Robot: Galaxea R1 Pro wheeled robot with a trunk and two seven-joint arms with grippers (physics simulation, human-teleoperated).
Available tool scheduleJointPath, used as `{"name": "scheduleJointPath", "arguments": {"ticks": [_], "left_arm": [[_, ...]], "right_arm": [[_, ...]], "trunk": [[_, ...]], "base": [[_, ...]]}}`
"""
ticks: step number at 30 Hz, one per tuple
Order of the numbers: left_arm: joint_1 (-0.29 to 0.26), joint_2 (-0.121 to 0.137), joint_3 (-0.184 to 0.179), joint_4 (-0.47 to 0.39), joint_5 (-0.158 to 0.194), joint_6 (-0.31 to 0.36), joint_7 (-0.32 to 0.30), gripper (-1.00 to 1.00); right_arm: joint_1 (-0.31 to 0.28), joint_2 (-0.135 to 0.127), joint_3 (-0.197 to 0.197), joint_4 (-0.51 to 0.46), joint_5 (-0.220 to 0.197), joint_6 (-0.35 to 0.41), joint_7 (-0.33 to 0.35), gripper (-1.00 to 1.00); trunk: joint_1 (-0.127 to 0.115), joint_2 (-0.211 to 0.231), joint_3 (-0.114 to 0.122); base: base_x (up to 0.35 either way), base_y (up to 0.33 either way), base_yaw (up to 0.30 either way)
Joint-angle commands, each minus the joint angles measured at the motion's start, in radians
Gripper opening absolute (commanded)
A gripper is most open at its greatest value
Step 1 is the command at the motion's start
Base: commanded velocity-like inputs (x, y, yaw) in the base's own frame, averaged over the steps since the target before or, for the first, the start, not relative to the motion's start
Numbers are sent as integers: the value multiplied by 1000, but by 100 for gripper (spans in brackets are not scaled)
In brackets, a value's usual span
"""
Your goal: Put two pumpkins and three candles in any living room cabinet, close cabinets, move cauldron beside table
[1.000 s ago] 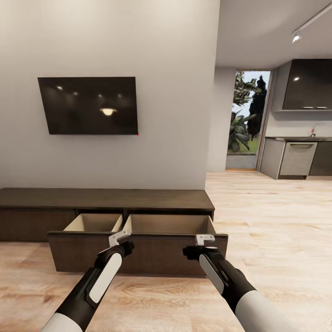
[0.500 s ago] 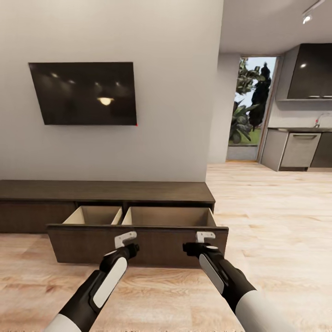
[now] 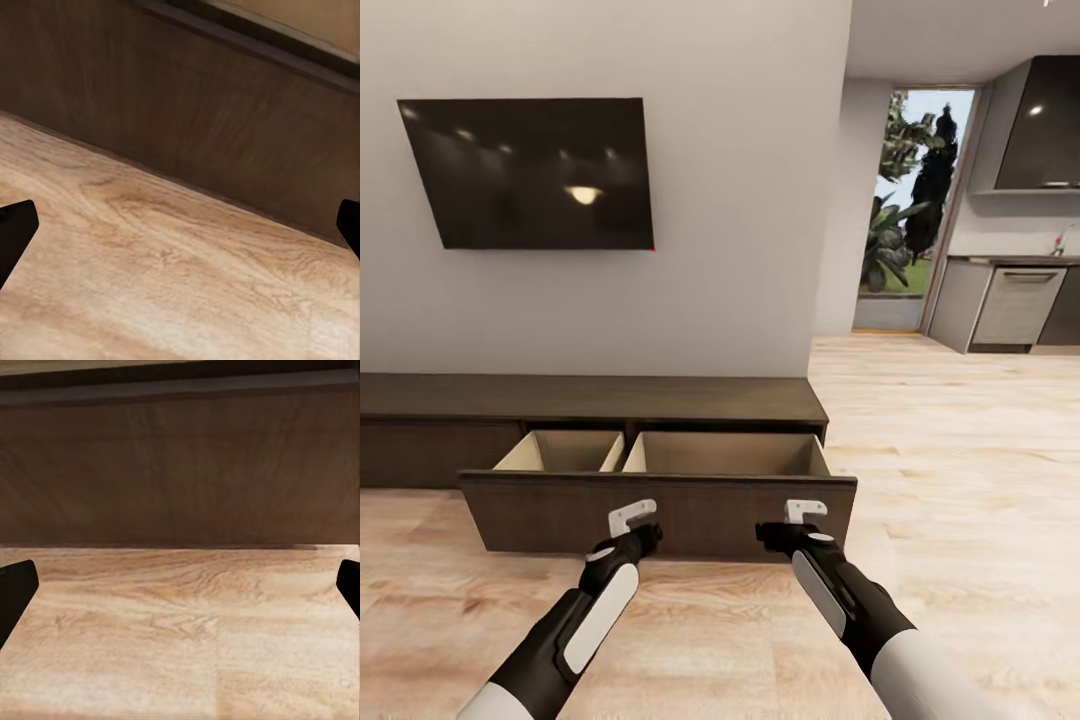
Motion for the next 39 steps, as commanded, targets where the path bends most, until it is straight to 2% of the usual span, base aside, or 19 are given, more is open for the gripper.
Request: {"name": "scheduleJointPath", "arguments": {"ticks": [1,8,13,19,27,39], "left_arm": [[-1,2,-7,-1,5,-1,8,100],[-1,3,-12,-1,5,-9,8,100],[-1,9,-12,-1,5,-11,8,100],[-1,12,-12,-1,7,-13,8,100],[-1,12,-13,3,7,-13,4,100],[-1,13,0,6,12,-12,1,100]], "right_arm": [[-1,-1,4,-2,-10,2,-10,100],[-1,-1,3,-3,-9,-13,-11,100],[-1,-1,0,-6,-9,-90,-19,100],[-1,-1,-2,-5,-10,-125,-21,100],[-1,-1,-2,-3,-11,-131,-13,100],[-1,-1,-2,-1,-13,-130,-11,100]], "trunk": [[0,-1,-5],[3,-2,-32],[6,-4,-51],[8,-5,-75],[8,-5,-75],[8,-5,-75]], "base": [[0,0,0],[0,0,0],[0,0,0],[0,0,0],[11,0,0],[270,0,0]]}}
